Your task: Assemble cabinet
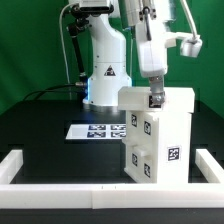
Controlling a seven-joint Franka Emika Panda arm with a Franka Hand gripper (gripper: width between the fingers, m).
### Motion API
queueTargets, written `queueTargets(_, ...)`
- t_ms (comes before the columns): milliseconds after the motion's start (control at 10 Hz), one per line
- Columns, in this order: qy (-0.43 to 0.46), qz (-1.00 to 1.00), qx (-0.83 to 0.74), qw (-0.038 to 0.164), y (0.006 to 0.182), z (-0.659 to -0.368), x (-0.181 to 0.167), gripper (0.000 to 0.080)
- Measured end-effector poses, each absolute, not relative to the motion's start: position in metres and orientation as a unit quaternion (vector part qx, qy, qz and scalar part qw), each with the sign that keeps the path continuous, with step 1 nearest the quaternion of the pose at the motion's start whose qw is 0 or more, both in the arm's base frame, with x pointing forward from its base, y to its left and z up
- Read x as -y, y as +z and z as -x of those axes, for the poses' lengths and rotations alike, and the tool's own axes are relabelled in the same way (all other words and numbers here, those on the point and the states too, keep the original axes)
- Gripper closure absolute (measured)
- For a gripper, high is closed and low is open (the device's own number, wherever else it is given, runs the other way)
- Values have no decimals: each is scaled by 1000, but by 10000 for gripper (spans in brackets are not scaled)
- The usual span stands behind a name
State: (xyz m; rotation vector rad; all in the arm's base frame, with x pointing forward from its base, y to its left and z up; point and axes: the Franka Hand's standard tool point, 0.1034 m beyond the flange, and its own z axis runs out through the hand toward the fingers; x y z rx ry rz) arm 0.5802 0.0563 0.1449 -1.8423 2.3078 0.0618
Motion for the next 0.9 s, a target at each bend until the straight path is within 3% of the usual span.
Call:
queueTargets(100, 23, 616, -782, 94, 145, -580, -57, 239)
queueTargets(200, 25, 610, -786, 96, 144, -580, -58, 136)
queueTargets(300, 28, 601, -793, 96, 144, -580, -60, 136)
queueTargets(400, 27, 609, -786, 97, 144, -580, -60, 42)
queueTargets(500, 29, 623, -775, 103, 151, -580, -62, 13)
queueTargets(900, 30, 611, -779, 138, 182, -584, -65, 2)
